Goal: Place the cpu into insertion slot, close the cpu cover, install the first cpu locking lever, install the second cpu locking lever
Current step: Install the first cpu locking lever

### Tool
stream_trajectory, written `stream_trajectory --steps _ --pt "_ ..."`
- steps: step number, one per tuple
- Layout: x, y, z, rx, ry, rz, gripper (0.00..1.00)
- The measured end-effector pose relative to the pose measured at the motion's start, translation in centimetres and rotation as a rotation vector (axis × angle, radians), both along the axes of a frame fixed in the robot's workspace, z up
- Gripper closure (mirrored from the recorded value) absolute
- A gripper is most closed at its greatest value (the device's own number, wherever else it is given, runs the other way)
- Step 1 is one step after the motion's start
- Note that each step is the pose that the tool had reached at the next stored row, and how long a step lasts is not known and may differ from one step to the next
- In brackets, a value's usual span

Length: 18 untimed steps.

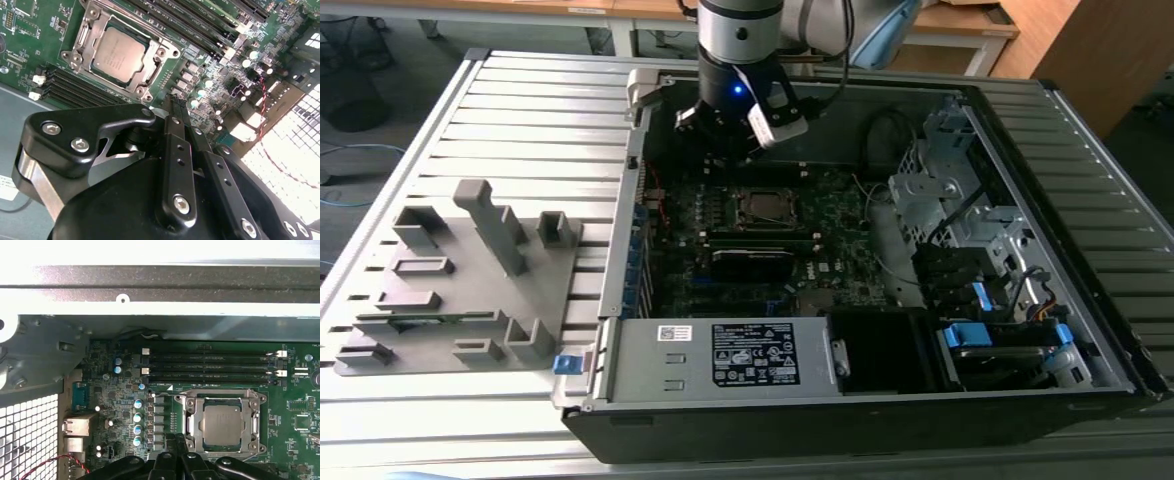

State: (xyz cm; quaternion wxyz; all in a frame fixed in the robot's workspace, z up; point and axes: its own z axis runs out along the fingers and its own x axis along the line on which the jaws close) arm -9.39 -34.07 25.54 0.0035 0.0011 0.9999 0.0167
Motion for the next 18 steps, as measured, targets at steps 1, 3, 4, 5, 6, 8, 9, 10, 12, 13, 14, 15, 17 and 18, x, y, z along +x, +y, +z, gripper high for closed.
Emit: stream_trajectory --steps 1,3,4,5,6,8,9,10,12,13,14,15,17,18 --pt "-0.04 0.00 0.00 0.0000 0.0000 0.000 0.89" --pt "-0.13 0.00 0.00 0.0000 0.0000 0.000 0.89" --pt "-0.17 0.00 0.00 0.0000 0.0000 0.000 0.89" --pt "-0.22 0.00 0.00 -0.0001 0.0000 0.000 0.89" --pt "-0.28 0.00 0.00 0.0000 0.0000 0.000 0.89" --pt "-0.39 0.00 0.00 0.0000 0.0000 0.000 0.89" --pt "-0.45 0.00 0.00 0.0000 0.0000 0.000 0.89" --pt "-0.52 0.00 0.00 0.0000 0.0000 0.000 0.89" --pt "-0.66 0.00 0.00 0.0000 0.0000 0.000 0.89" --pt "-0.71 0.00 0.00 0.0000 0.0000 0.000 0.89" --pt "-0.77 0.00 0.00 0.0000 0.0000 0.000 0.89" --pt "-0.83 0.00 0.00 0.0000 0.0000 0.000 0.89" --pt "-0.88 0.00 0.00 0.0000 0.0000 0.000 0.89" --pt "-1.10 0.00 0.00 0.0000 0.0000 0.000 0.89"
